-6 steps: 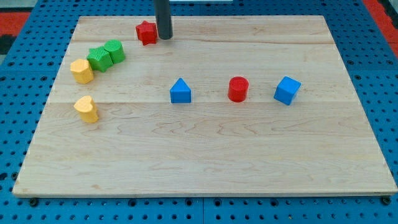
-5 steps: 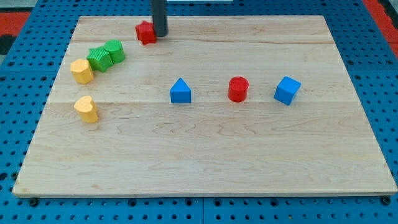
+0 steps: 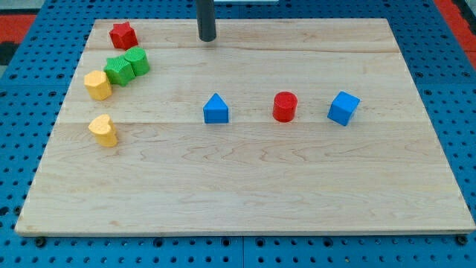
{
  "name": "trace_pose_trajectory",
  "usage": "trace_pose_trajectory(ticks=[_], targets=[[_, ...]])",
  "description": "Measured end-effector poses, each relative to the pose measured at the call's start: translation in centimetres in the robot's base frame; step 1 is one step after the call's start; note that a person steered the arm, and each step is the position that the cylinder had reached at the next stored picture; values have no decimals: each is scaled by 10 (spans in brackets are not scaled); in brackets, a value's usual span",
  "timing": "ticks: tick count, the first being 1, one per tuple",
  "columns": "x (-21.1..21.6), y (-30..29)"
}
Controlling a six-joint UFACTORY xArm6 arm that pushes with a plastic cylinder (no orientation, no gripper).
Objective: Place the yellow heart to the top center
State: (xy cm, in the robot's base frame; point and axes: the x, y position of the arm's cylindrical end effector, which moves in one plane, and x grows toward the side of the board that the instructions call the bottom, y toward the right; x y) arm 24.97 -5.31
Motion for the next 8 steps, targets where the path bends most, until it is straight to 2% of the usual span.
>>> trace_pose_trajectory(ticks=[1,2,3,5,6,7,8], targets=[[51,1],[84,-9],[129,-56],[183,-215],[253,-184],[208,-102],[209,-74]])
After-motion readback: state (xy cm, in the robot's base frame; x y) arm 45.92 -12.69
